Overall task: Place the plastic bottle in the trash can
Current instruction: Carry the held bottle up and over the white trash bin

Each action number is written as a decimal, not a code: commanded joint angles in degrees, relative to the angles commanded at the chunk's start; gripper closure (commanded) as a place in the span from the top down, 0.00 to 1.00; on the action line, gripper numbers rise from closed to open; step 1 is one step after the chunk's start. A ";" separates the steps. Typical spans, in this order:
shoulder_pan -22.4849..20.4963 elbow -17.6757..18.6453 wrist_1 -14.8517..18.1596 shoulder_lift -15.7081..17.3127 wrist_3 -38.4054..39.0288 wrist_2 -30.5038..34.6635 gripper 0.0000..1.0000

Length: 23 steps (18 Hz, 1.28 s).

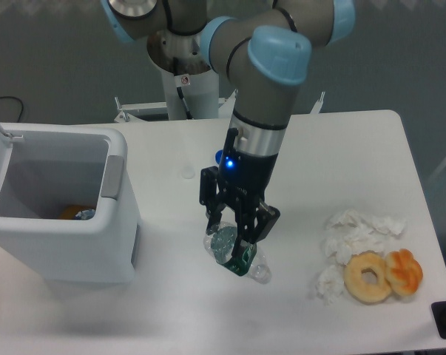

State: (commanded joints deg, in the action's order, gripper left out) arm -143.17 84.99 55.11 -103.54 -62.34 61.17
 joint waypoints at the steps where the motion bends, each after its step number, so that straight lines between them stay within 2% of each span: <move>1: 0.00 0.00 -0.09 0.70 2.37 0.00 0.62; 8: -0.09 -0.09 -0.79 5.54 14.42 -6.41 0.62; 11: 0.61 0.26 -0.88 8.09 16.01 -6.50 0.62; 15: 2.98 0.44 -0.88 9.06 20.67 -8.60 0.63; 19: 4.48 0.53 -0.88 12.22 24.36 -9.49 0.63; 23: 7.82 0.62 -0.88 14.33 26.38 -9.40 0.63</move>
State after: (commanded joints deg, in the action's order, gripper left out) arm -135.36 85.61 54.23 -89.22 -35.95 51.77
